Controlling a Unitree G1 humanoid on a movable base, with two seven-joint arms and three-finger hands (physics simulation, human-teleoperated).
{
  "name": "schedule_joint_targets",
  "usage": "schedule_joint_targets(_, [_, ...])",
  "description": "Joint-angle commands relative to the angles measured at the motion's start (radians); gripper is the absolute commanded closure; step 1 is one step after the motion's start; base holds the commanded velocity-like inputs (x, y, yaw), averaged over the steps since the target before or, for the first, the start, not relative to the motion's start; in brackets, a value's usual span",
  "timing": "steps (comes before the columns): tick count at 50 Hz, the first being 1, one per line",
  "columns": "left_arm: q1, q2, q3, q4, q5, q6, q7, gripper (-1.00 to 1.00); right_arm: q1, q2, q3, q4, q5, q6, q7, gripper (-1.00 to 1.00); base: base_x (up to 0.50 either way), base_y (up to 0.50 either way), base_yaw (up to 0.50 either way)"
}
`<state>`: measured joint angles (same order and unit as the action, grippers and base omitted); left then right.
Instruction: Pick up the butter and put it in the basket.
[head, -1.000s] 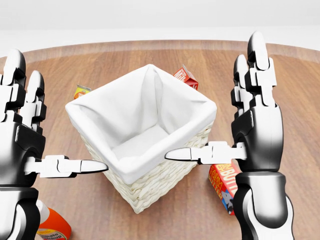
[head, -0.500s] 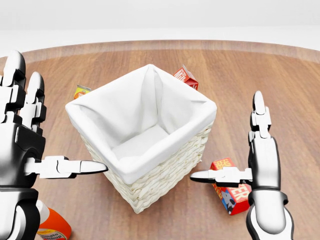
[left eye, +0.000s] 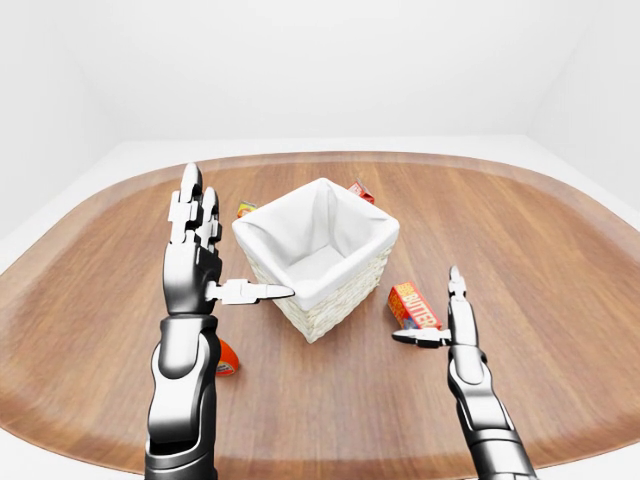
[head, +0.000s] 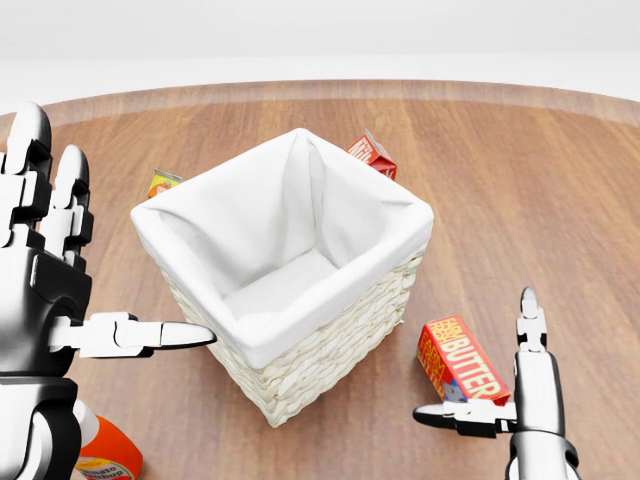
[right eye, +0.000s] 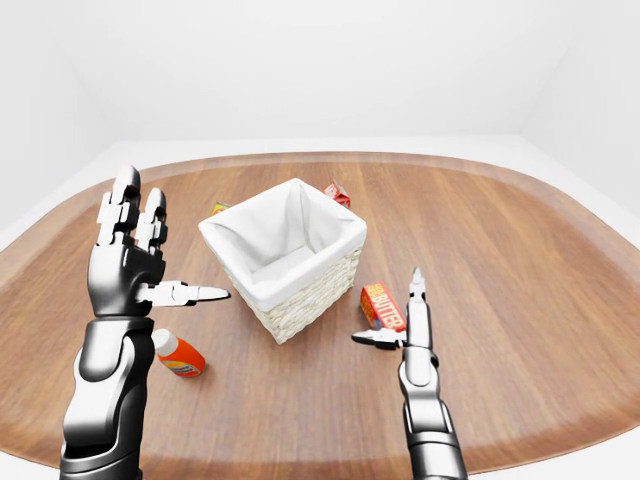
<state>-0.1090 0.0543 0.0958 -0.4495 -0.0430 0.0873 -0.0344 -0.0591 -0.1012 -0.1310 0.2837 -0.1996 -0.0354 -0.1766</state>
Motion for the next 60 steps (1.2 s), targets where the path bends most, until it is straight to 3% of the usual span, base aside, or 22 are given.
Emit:
schedule_joint_targets(1, [0.002,0.0,0.001,0.004,-0.003,0.0,0.001,-1.0,-0.016,-0.02,-0.014,0.156,0.003,-0.052,-0.045,-1.0,0.0,0.0,0.0])
schedule_joint_targets(14, [0.005,0.0,0.002,0.02,-0.007,0.0,0.001,-1.0,-0.072,-0.044,-0.005,0.389,0.011,-0.052,-0.105,-1.0,0.0,0.0,0.0])
schedule_joint_targets(27, [0.001,0.003,0.007,0.023,-0.007,0.0,0.001,-1.0,-0.25,-0.124,-0.006,0.847,0.063,-0.052,-0.14,-1.0,0.0,0.0,0.0])
schedule_joint_targets(48, [0.002,0.006,0.012,0.041,-0.011,0.0,-0.001,-1.0,-0.42,-0.07,0.029,0.753,0.088,-0.052,-0.161,-1.0,0.0,0.0,0.0])
schedule_joint_targets(60, [0.003,0.006,0.013,0.035,-0.011,0.0,0.0,-1.0,-0.463,-0.079,0.017,0.879,0.115,-0.052,-0.207,-1.0,0.0,0.0,0.0])
